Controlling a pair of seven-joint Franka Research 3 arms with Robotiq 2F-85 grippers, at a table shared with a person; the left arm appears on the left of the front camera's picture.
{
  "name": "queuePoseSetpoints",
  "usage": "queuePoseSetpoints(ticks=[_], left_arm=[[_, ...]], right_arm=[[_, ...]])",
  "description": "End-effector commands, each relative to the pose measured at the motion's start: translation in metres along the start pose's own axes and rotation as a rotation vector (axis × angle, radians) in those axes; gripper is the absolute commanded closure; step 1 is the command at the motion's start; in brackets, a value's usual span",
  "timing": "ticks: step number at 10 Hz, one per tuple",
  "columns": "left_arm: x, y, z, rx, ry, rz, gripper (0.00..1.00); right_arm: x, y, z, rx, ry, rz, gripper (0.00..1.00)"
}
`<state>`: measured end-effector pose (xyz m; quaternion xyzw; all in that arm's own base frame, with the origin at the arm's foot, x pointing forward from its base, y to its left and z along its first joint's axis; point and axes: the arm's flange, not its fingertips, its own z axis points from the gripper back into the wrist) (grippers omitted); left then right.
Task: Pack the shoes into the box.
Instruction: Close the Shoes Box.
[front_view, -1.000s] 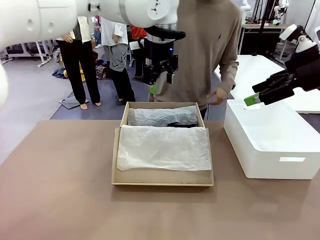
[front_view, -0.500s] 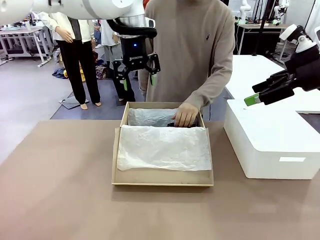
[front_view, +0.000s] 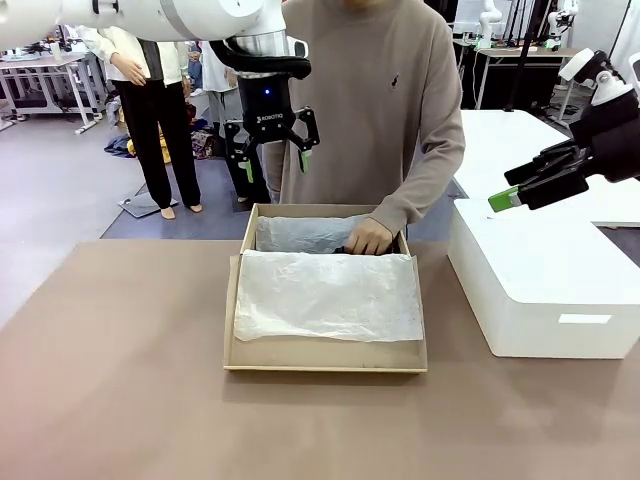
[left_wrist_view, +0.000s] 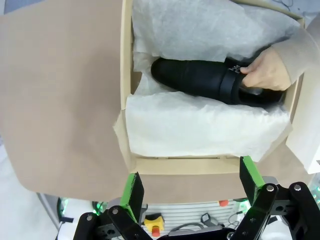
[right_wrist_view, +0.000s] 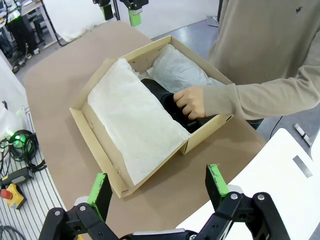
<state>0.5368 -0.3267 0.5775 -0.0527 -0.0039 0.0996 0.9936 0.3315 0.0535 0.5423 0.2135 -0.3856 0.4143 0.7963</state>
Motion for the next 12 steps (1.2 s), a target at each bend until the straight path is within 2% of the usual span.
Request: queuePoseSetpoints(ticks=[1,3,4,5,6,7,8,9,12], left_arm=[[0.002,0.003,0.001,0.006,-0.005,0.001,0.00],[0.000,-0.001,0.000,0.000,0.001,-0.001,0.00],[-0.002,0.011,0.005,-0.063,-0.003,-0.175,0.00],[-0.002,0.031,0.009,-0.061,-0.023,-0.304,0.00],[-0.001,0.053,0.011,0.009,-0.014,-0.384,0.00],[0.000,0.074,0.013,-0.007,0.020,-0.494,0.00],[0.002,0.095,0.014,-0.010,0.011,-0.591,0.00],[0.006,0.115,0.016,-0.020,-0.016,-0.756,0.00],[0.027,0.166,0.010,-0.051,0.038,-1.055,0.00]], right_arm=[[0.000,-0.002,-0.001,0.012,-0.017,0.013,0.00],[0.000,-0.002,-0.001,0.012,-0.017,0.013,0.00],[0.000,-0.002,-0.001,0.012,-0.017,0.013,0.00],[0.000,-0.002,-0.001,0.012,-0.017,0.013,0.00],[0.000,-0.002,-0.001,0.012,-0.017,0.013,0.00],[0.000,-0.002,-0.001,0.012,-0.017,0.013,0.00],[0.000,-0.002,-0.001,0.012,-0.017,0.013,0.00],[0.000,-0.002,-0.001,0.012,-0.017,0.013,0.00],[0.000,-0.002,-0.001,0.012,-0.017,0.013,0.00]])
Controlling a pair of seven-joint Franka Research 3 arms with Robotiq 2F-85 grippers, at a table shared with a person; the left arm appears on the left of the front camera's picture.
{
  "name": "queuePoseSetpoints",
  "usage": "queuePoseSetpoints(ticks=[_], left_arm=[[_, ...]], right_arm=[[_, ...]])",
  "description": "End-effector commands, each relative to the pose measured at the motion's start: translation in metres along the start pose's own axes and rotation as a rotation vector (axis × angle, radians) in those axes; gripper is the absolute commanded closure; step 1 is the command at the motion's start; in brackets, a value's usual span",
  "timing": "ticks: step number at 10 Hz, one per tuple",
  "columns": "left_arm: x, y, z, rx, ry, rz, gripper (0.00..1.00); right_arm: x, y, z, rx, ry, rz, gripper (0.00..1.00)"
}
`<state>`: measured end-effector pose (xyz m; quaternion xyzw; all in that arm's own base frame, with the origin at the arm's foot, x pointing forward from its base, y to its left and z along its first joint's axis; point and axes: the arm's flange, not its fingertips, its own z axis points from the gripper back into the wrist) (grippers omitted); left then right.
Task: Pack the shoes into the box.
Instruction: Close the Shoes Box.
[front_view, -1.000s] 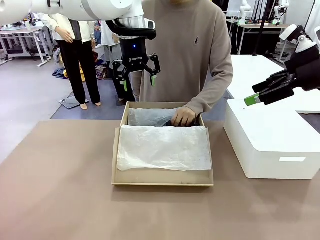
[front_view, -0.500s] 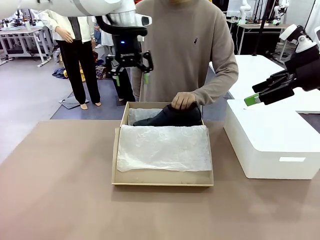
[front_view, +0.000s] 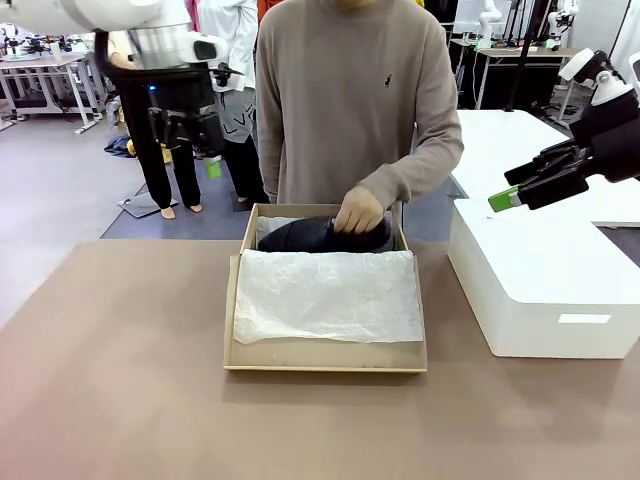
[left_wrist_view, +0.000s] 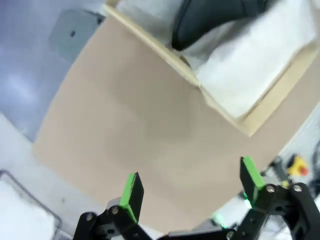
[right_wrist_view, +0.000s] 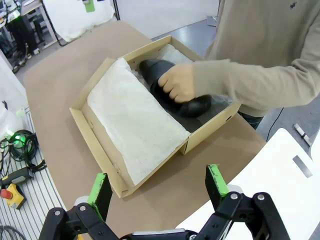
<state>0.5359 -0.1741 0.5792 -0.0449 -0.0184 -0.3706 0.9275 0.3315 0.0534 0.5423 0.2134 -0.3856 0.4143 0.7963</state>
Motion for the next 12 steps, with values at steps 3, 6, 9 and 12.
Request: queuePoseSetpoints(ticks=[3,6,9,12], left_arm=[[-0.039,0.036,-0.014,-0.105,0.011,-0.403,0.00],[-0.031,0.040,-0.016,-0.092,0.012,-0.398,0.00],[-0.031,0.040,-0.016,-0.092,0.012,-0.398,0.00],[-0.031,0.040,-0.016,-0.092,0.012,-0.398,0.00]], right_arm=[[0.000,-0.002,-0.001,0.012,-0.017,0.013,0.00],[0.000,-0.002,-0.001,0.012,-0.017,0.013,0.00],[0.000,-0.002,-0.001,0.012,-0.017,0.013,0.00],[0.000,-0.002,-0.001,0.012,-0.017,0.013,0.00]])
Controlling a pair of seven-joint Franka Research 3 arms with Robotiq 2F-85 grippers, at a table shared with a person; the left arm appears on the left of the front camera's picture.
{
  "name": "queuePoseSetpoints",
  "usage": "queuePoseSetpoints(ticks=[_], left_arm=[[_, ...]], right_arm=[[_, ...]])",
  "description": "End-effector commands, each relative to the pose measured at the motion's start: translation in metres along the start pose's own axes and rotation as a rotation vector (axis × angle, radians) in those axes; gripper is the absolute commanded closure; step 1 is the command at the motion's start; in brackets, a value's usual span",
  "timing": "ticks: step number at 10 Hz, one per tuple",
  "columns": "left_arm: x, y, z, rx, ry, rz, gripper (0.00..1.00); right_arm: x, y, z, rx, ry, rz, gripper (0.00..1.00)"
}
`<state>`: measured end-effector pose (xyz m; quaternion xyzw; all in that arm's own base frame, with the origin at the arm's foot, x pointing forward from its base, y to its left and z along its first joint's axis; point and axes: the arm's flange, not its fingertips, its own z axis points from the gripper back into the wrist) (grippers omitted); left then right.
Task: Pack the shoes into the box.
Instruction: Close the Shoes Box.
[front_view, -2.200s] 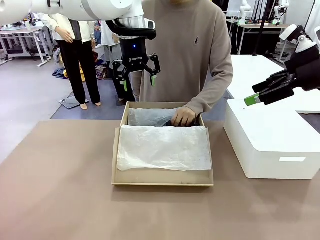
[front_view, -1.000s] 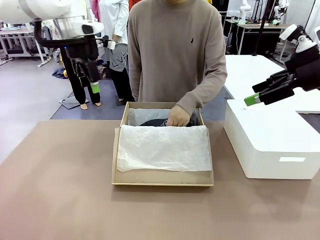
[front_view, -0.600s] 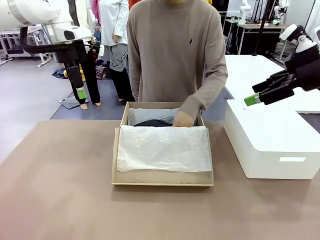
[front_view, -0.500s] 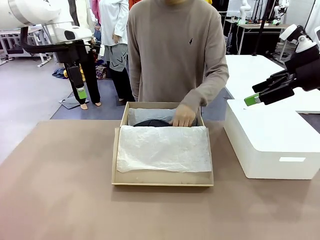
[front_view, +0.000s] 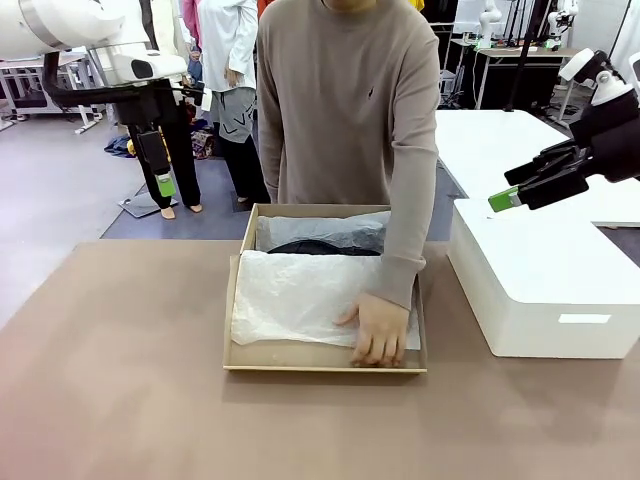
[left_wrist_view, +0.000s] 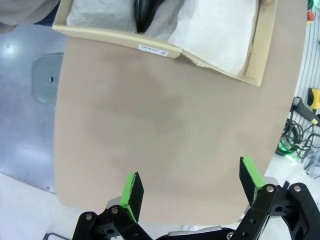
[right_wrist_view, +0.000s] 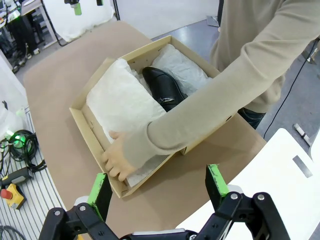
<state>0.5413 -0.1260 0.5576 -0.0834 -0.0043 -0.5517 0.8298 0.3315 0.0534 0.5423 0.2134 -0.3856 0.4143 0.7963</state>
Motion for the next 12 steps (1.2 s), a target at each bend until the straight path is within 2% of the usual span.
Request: queuePoseSetpoints(ticks=[1,2,4,5,9,10,12], left_arm=[[0.000,0.000,0.000,0.000,0.000,0.000,0.00],[-0.004,0.002,-0.002,0.035,0.017,-0.113,0.00],[-0.012,0.005,-0.004,0.086,0.021,-0.248,0.00],[-0.012,0.005,-0.007,0.090,-0.017,-0.265,0.15],[-0.011,0.005,-0.012,0.093,-0.035,-0.320,0.94],[-0.012,0.005,-0.011,0.096,-0.025,-0.337,1.00],[-0.015,0.008,-0.008,0.077,-0.037,-0.362,1.00]], right_arm=[[0.000,-0.002,-0.001,0.012,-0.017,0.013,0.00],[0.000,-0.002,-0.001,0.012,-0.017,0.013,0.00],[0.000,-0.002,-0.001,0.012,-0.017,0.013,0.00],[0.000,-0.002,-0.001,0.012,-0.017,0.013,0.00],[0.000,-0.002,-0.001,0.012,-0.017,0.013,0.00],[0.000,-0.002,-0.001,0.012,-0.017,0.013,0.00],[0.000,-0.002,-0.001,0.012,-0.017,0.013,0.00]])
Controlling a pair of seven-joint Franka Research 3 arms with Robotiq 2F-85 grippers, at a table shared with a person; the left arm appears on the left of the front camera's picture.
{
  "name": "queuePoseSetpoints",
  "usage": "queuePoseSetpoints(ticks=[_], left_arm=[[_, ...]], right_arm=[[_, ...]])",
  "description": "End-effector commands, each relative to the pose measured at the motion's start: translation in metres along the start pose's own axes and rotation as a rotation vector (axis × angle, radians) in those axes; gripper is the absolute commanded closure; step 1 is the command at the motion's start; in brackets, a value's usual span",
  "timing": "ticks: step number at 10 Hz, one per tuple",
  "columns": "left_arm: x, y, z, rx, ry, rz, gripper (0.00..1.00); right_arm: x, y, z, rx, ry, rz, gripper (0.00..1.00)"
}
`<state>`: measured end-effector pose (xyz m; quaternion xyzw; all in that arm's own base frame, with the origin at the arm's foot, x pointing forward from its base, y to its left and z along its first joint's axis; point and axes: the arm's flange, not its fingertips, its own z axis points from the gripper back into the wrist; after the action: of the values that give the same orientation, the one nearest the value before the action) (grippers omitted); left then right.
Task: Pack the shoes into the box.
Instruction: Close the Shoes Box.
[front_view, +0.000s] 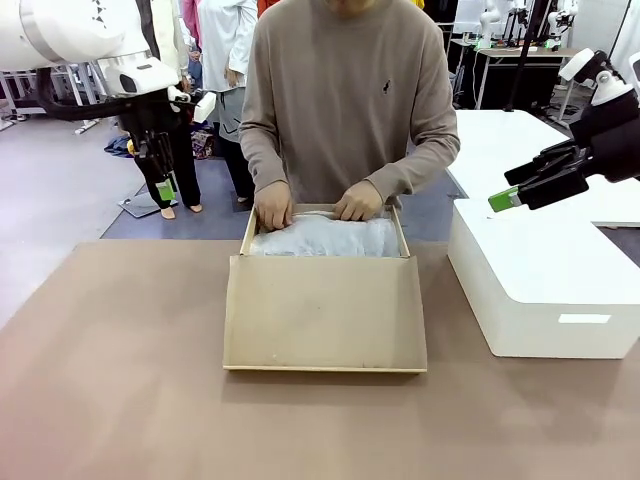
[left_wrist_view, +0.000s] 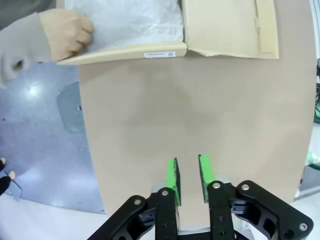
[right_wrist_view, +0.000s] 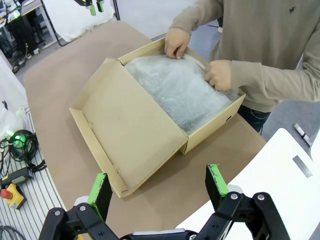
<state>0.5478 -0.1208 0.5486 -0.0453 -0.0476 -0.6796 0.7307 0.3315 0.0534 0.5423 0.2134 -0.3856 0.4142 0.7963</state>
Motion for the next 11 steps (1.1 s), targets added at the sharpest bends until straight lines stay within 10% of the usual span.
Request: queuePoseSetpoints(ticks=[1,11], left_arm=[[-0.012,-0.004,0.001,-0.019,-0.036,-0.029,1.00],[-0.015,0.001,0.002,-0.043,-0.054,0.018,1.00]], right_arm=[[0.000,-0.002,-0.001,0.013,-0.017,0.013,0.00],[0.000,-0.002,-0.001,0.013,-0.017,0.013,0.00]])
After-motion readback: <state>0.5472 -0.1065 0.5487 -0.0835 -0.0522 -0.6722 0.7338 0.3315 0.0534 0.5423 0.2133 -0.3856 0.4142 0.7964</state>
